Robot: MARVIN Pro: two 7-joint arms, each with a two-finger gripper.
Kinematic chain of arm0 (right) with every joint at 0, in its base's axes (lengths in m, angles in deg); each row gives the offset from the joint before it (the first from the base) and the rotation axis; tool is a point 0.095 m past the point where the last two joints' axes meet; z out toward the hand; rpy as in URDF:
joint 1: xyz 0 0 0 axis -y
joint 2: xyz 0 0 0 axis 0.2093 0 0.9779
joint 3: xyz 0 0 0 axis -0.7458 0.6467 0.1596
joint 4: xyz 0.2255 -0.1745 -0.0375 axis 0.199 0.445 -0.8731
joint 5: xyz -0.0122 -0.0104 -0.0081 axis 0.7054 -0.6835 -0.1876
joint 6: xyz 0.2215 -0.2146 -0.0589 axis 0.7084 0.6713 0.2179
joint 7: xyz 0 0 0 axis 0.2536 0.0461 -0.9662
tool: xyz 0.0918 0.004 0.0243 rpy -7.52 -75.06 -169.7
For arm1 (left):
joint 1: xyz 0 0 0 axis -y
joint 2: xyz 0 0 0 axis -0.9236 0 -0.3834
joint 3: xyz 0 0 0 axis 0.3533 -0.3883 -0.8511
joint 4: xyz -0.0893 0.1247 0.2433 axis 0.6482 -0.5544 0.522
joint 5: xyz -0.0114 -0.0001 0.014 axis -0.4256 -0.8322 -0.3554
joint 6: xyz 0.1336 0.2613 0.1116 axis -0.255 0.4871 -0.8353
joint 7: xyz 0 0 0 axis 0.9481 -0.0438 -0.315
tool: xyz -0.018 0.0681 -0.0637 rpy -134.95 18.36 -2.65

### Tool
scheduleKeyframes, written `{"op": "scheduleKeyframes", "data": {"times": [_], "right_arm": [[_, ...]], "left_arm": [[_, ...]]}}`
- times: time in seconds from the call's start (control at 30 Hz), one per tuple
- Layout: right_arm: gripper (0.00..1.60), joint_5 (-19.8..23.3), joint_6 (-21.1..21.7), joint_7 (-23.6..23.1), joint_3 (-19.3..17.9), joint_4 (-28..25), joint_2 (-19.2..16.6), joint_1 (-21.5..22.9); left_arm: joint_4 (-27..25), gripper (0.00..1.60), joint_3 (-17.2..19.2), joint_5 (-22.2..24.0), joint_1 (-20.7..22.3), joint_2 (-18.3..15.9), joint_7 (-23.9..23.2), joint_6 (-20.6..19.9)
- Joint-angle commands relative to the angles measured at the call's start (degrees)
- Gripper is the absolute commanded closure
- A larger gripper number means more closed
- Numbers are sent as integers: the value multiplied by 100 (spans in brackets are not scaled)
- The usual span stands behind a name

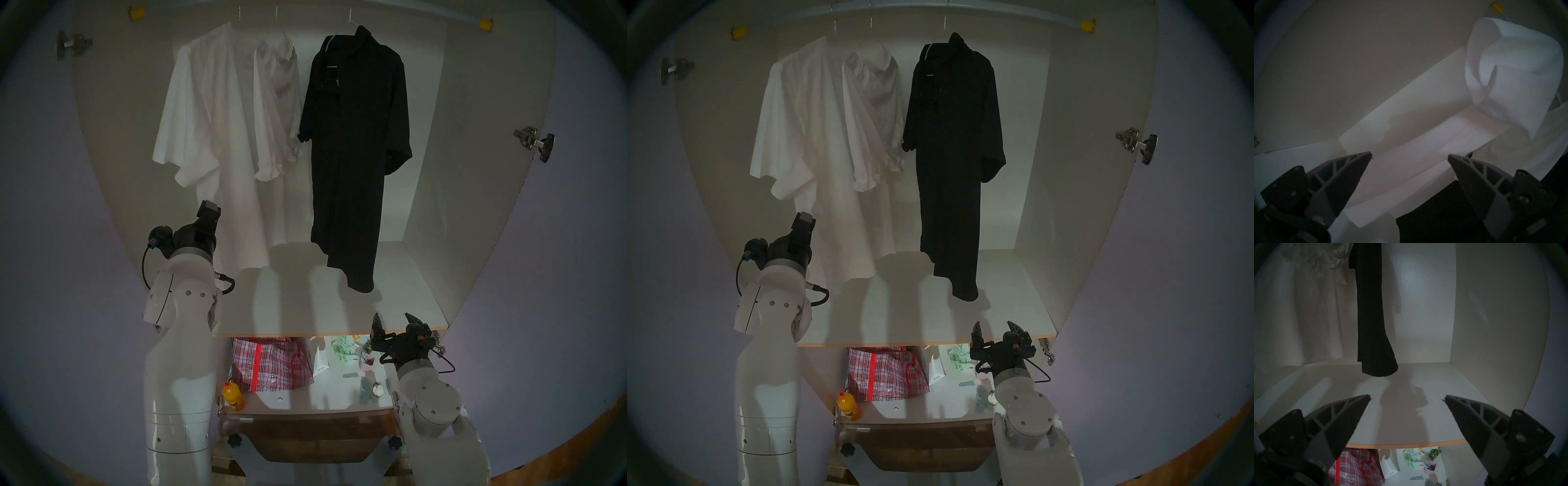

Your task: Move and arrange clothes and pants in the wardrobe

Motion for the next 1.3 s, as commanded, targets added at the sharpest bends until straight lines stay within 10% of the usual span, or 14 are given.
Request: {"op": "scheduleKeyframes", "data": {"times": [0.0,1.27], "right_arm": [[0,12,-26,-2,13,-153,19,49],[0,9,-30,-3,12,-146,20,53]], "left_arm": [[-68,0,108,77,199,-26,-62,52],[1784,0,301,176,2072,-374,430,-196]]}}
